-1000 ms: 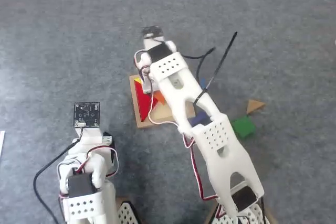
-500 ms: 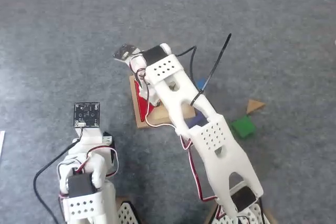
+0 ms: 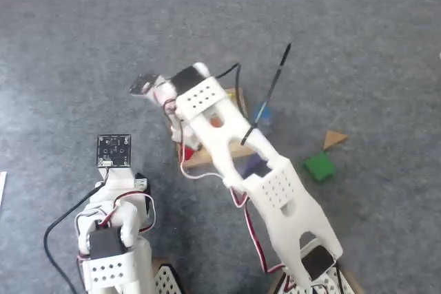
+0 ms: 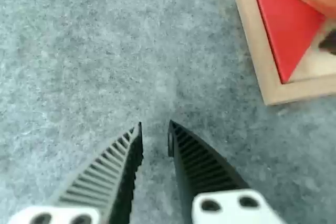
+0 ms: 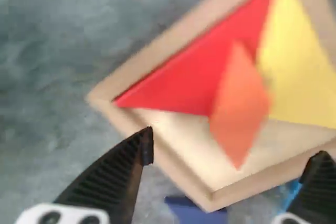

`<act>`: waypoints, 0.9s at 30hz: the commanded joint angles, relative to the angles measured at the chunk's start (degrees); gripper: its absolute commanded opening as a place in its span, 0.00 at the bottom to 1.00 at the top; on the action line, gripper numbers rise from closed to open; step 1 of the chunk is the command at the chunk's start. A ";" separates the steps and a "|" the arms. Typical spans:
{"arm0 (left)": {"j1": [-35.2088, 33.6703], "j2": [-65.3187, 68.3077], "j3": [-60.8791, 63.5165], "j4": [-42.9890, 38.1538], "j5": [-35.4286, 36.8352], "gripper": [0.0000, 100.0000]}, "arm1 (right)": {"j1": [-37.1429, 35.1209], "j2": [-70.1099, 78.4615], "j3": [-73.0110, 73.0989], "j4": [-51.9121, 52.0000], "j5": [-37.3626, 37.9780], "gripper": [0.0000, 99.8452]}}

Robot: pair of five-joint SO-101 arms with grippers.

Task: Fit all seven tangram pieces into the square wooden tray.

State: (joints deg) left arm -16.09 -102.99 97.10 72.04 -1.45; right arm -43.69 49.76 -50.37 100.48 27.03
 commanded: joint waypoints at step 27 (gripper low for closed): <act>0.18 -1.05 -0.66 0.18 0.00 0.08 | 7.78 -43.74 72.79 -56.57 13.19 0.42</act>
State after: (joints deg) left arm -16.09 -102.99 97.10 72.04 -1.45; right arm -38.24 12.04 19.52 50.37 39.43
